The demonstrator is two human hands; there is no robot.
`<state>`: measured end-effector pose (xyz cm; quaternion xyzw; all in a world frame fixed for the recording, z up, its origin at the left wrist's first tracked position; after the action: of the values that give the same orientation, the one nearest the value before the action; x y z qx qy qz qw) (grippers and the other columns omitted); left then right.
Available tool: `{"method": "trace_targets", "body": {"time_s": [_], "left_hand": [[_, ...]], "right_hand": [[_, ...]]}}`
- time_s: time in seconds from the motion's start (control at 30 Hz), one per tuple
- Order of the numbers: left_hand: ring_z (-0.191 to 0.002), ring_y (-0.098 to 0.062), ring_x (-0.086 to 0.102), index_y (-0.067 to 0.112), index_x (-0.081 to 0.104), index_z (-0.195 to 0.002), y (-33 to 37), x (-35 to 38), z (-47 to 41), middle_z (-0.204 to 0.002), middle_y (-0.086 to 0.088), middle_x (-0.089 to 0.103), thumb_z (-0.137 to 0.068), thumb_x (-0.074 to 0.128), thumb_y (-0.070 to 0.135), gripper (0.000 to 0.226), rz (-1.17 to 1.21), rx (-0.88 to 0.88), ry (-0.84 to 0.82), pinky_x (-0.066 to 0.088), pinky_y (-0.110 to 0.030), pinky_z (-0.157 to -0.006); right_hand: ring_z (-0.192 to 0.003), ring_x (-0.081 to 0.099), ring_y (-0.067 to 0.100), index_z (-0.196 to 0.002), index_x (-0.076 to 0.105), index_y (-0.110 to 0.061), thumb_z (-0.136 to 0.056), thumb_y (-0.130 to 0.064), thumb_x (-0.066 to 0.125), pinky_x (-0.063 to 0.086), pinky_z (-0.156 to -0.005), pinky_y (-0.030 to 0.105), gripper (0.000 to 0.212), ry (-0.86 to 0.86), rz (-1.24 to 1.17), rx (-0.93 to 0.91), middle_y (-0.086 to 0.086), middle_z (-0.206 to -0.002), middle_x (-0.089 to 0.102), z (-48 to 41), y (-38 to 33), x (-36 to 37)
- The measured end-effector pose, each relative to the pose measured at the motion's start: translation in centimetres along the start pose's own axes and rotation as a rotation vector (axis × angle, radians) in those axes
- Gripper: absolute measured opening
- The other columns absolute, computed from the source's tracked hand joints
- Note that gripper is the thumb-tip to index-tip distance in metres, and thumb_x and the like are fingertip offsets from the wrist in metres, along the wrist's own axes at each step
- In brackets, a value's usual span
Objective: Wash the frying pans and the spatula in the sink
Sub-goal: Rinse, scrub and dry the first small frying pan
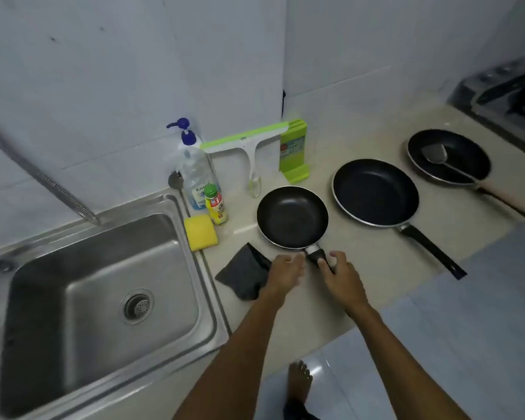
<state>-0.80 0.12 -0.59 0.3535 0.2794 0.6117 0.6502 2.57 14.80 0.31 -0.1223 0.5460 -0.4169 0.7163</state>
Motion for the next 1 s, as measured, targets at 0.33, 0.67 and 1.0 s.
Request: {"method": "trace_targets", "body": {"time_s": [0.33, 0.67, 1.0], "left_hand": [[-0.063, -0.013, 0.068, 0.000, 0.069, -0.116, -0.3, 3.6, -2.1, -0.083, -0.008, 0.073, -0.095, 0.067, 0.017, 0.027, 0.239, -0.203, 0.082, 0.056, -0.027, -0.061], [-0.093, -0.019, 0.073, -0.001, 0.068, -0.119, -0.6, 1.7, 0.7, -0.102, -0.010, 0.077, -0.088, 0.076, 0.012, 0.035, 0.348, -0.047, 0.004, 0.058, -0.031, -0.086], [-0.103, -0.027, 0.073, 0.006, 0.070, -0.121, 0.1, -11.7, 9.4, -0.109, -0.009, 0.077, -0.088, 0.076, 0.018, 0.036, 0.353, 0.226, -0.041, 0.058, -0.039, -0.090]], "right_hand": [[-0.083, 0.057, -0.001, -0.146, 0.037, -0.047, -0.104, -0.053, 0.041, 0.048, -0.071, 0.017, 0.042, -0.341, -0.403, -0.034, -0.010, -0.114, 0.061, -3.1, 2.6, 0.9], [-0.106, 0.058, 0.014, -0.144, 0.025, -0.068, -0.086, -0.085, 0.030, 0.050, -0.095, 0.041, 0.061, -0.070, -0.390, -0.082, -0.009, -0.135, 0.063, 1.6, 1.5, 2.3], [-0.083, 0.047, 0.005, -0.145, 0.028, -0.067, -0.095, -0.069, 0.039, 0.038, -0.067, 0.020, 0.051, -0.127, -0.396, -0.250, -0.008, -0.108, 0.053, 10.7, -8.1, 8.5]]}}
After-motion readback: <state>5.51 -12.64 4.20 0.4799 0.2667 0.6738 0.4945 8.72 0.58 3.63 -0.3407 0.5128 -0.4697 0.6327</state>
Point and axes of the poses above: each hand's wrist, its own z-axis away from the middle knuckle, its own x-axis out of the palm, y = z × x, the point moved 1 cm from there along -z, towards the middle knuckle
